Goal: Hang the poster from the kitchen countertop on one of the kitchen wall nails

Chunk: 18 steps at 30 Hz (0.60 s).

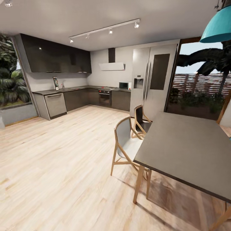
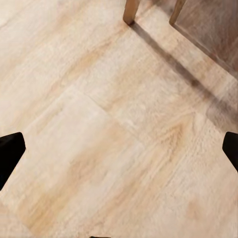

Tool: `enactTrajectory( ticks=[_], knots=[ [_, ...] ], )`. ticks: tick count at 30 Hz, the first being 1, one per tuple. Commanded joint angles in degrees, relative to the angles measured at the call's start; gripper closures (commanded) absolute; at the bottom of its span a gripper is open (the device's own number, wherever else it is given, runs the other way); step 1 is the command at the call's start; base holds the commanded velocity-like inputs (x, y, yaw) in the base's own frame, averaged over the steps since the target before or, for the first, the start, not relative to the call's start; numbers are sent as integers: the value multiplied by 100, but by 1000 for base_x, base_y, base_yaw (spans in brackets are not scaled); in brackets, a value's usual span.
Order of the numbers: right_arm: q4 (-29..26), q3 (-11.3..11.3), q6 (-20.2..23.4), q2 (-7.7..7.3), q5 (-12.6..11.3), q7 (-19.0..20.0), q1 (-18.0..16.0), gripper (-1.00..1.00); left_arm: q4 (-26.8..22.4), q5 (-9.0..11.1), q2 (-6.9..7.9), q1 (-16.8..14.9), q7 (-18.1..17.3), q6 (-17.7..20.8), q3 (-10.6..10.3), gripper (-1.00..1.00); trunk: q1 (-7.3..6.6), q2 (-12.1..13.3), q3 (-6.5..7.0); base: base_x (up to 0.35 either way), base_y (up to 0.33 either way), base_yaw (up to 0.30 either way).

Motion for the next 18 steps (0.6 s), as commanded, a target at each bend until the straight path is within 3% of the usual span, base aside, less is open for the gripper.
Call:
enactTrajectory(
  ticks=[1, 13, 18],
  knots=[
    [2, 10, -20, -2, 36, -4, -3, -100, -5, -1, 1, 2, -1, -6, 3, -100, 3, -3, -5, 264, 250, 293],
    [2, 10, -32, 0, 40, -4, -3, -100, -5, -1, -1, 2, -1, -15, 3, -100, 3, -3, -5, 286, 210, 294],
    [2, 10, -26, -9, 40, -4, -3, -100, -3, -1, -1, 2, -1, -16, 3, -100, 3, -3, -5, 297, 190, 146]
  ],
)
